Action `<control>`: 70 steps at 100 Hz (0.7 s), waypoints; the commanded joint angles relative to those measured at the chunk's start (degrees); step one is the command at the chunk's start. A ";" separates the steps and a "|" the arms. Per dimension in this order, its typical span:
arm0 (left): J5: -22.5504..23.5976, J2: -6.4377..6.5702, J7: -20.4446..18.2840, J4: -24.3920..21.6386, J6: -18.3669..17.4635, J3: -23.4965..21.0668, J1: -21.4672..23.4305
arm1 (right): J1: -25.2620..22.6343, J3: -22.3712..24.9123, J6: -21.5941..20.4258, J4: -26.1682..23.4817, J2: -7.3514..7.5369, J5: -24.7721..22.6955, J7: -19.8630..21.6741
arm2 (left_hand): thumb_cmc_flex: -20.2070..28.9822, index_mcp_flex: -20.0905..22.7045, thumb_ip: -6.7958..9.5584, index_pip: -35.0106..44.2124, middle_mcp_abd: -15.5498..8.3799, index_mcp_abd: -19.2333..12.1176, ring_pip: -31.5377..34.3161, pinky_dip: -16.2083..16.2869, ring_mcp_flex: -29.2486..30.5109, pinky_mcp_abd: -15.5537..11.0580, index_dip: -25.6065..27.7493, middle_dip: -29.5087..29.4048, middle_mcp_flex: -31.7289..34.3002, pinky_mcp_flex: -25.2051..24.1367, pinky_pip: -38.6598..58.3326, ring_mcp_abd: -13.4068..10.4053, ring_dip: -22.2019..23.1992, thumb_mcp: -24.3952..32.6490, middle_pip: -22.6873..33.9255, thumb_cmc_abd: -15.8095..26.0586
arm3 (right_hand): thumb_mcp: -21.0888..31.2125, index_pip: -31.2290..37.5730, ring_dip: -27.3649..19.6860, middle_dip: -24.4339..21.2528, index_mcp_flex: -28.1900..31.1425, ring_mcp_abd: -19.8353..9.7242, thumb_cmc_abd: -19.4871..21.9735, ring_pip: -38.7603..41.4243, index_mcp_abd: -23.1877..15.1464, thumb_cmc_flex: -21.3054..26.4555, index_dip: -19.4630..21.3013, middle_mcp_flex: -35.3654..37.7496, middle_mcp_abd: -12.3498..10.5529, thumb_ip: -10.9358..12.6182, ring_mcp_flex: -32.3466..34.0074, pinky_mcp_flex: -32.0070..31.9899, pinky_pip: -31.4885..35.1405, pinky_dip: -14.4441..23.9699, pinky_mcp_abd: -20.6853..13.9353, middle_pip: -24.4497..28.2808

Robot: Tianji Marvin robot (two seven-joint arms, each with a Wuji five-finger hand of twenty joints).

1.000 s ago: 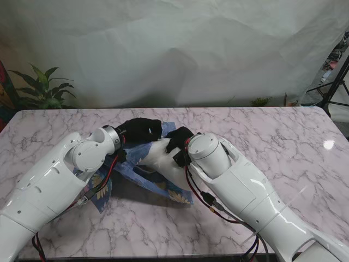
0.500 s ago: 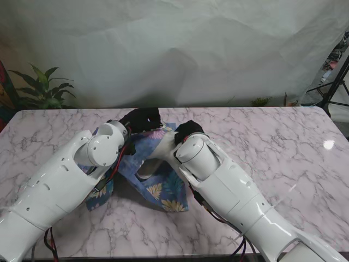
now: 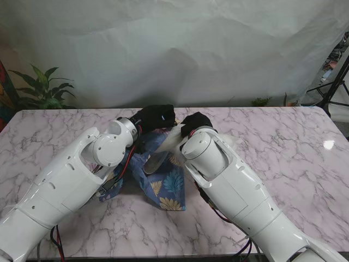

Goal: Put a pillowcase on a pillow

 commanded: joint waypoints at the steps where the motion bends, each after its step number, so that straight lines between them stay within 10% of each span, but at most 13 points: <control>1: -0.74 0.44 -1.86 1.28 -1.89 0.03 -0.04 | 0.85 -1.00 -1.11 2.30 -0.12 0.46 1.22 | 0.93 0.73 1.06 -1.47 0.02 -2.78 2.47 -0.04 1.13 -2.33 1.09 1.51 0.16 0.63 1.73 -2.21 1.59 0.20 3.35 -0.26 | 12.10 5.20 0.49 0.15 2.28 -3.19 7.51 11.01 -3.36 5.89 2.21 0.16 -1.86 4.57 6.88 3.78 2.56 -0.58 -20.12 4.76; 14: -3.57 0.98 -4.23 4.88 -8.80 -0.63 -0.94 | 2.36 -2.65 -2.91 6.12 -0.56 2.55 2.35 | 5.09 2.54 1.43 -13.73 -3.72 -14.98 7.33 1.39 1.03 -1.80 -3.55 12.49 2.67 0.14 4.48 -2.67 6.82 1.28 1.60 -1.86 | 12.09 5.26 0.49 0.18 2.29 -3.19 7.50 10.99 -3.43 5.90 2.21 0.19 -1.84 4.60 6.87 3.78 2.55 -0.58 -20.12 4.81; 25: -6.80 2.54 -11.44 6.75 -13.41 -0.89 -2.45 | 3.22 -3.66 -3.71 7.94 -0.58 3.45 3.70 | 5.53 2.96 1.10 -39.68 -3.81 -17.74 8.26 3.04 -1.94 -0.87 -17.24 19.00 -0.51 -3.75 4.69 -1.96 10.23 4.18 -0.97 -0.20 | 12.10 5.31 0.51 0.18 2.29 -3.20 7.51 11.00 -3.51 5.91 2.21 0.19 -1.84 4.63 6.88 3.78 2.54 -0.58 -20.13 4.82; 41: -3.42 5.39 -19.34 7.27 -20.03 0.41 -5.38 | 3.51 -3.97 -3.70 8.24 -0.39 3.43 4.51 | 5.52 4.10 0.15 -45.14 -5.41 -21.05 6.80 3.62 -10.13 -5.50 -19.34 27.96 -17.32 -10.15 0.63 -7.32 12.87 7.61 -7.58 -0.86 | 12.15 5.38 0.54 0.22 2.36 -3.11 7.50 11.06 -3.48 5.92 2.21 0.21 -1.90 4.67 6.89 3.79 2.56 -0.57 -20.07 4.88; 46: -0.57 6.00 -20.09 6.84 -21.74 0.65 -5.67 | 3.49 -4.00 -3.58 7.95 -0.19 3.25 4.90 | 3.88 3.45 1.44 -46.11 -7.43 -21.45 0.37 5.64 -16.24 -6.06 -19.69 9.92 -31.64 -13.32 -4.42 -7.07 11.77 2.68 -2.64 1.94 | 12.16 5.39 0.56 0.23 2.35 -3.14 7.53 11.10 -3.49 5.91 2.21 0.22 -1.91 4.67 6.90 3.79 2.58 -0.57 -20.03 4.90; 52: 2.85 6.47 -20.07 6.15 -23.65 0.67 -5.70 | 3.43 -4.00 -3.49 7.68 -0.04 3.12 5.17 | -0.94 2.16 1.59 -46.35 -7.65 -21.31 -9.85 5.84 -23.43 -5.00 -19.77 -3.26 -33.77 -17.19 -9.96 -5.08 5.03 1.30 -18.00 0.58 | 12.17 5.40 0.58 0.24 2.33 -3.12 7.54 11.13 -3.54 5.91 2.21 0.25 -1.88 4.68 6.89 3.80 2.59 -0.57 -20.03 4.92; 59: 6.15 6.64 -19.17 5.55 -25.17 0.39 -5.37 | 3.34 -4.02 -3.51 7.45 0.08 3.10 5.43 | -7.82 -0.55 0.81 -46.98 -7.36 -20.66 -15.66 8.56 -31.47 -3.40 -20.07 -5.49 -37.51 -21.44 -16.48 -3.86 -0.73 7.53 -31.09 -2.29 | 12.19 5.46 0.60 0.26 2.35 -3.12 7.55 11.16 -3.56 5.91 2.23 0.22 -1.92 4.70 6.88 3.82 2.69 -0.54 -19.99 4.93; 70: 11.57 6.88 -17.35 4.32 -27.70 -0.47 -4.79 | 3.26 -4.15 -3.72 7.32 0.31 3.19 6.01 | -13.75 -5.31 -0.13 -49.63 -5.77 -20.46 -18.75 8.49 -38.16 -1.13 -20.86 -20.77 -38.30 -25.01 -21.84 -2.36 -3.43 14.17 -36.01 -4.78 | 12.20 5.52 0.62 0.30 2.36 -3.05 7.55 11.21 -3.57 5.92 2.25 0.24 -1.90 4.71 6.88 3.82 2.70 -0.55 -19.99 4.96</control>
